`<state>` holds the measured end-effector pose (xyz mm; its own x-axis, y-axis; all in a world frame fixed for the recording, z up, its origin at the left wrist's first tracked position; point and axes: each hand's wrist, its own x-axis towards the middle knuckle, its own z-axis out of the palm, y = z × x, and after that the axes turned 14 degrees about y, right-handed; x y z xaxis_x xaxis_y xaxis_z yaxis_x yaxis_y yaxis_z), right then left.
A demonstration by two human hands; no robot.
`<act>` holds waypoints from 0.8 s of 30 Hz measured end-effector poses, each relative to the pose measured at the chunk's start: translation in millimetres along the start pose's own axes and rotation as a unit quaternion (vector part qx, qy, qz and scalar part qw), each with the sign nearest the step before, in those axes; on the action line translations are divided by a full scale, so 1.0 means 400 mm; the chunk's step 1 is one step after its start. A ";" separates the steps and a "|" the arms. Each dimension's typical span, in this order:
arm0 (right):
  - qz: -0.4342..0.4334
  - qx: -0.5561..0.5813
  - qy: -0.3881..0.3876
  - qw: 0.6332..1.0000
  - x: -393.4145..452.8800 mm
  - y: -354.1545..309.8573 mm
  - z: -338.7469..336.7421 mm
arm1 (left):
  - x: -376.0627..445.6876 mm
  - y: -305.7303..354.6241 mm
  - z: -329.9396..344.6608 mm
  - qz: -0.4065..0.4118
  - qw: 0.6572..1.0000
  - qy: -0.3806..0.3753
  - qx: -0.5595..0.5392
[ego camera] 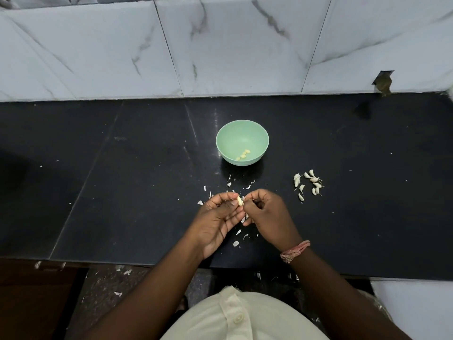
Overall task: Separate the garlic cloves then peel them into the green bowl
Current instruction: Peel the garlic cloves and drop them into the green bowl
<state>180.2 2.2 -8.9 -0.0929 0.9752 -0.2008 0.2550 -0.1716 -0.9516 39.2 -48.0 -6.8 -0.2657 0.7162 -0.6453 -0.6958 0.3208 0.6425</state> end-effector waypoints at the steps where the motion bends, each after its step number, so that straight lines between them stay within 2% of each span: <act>1: -0.001 -0.001 0.003 1.000 0.000 0.001 0.001 | 0.000 0.000 0.001 0.002 1.000 -0.005 -0.003; 5: -0.002 0.015 0.042 0.999 -0.004 -0.003 0.003 | 0.004 -0.002 0.006 0.015 1.000 0.001 -0.014; 8: -0.044 -0.012 0.076 0.996 -0.009 0.005 0.007 | 0.008 -0.003 0.011 0.026 0.999 0.020 -0.022; 14: -0.070 -0.052 0.091 0.992 -0.021 -0.009 0.012 | 0.011 -0.016 0.014 0.098 0.993 0.049 0.031; 20: -0.041 -0.051 0.056 0.996 -0.013 -0.016 0.010 | 0.007 -0.022 0.016 0.164 0.979 0.079 0.089; 24: -0.058 -0.072 0.039 0.995 -0.012 -0.012 0.009 | 0.005 -0.017 0.009 0.169 0.977 0.078 0.106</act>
<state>176.0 -2.0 -4.0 -0.0560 0.9961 -0.0677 0.3820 -0.0412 -0.9232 45.8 -46.6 -11.1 -0.5659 0.7064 -0.4252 -0.4008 0.2150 0.8906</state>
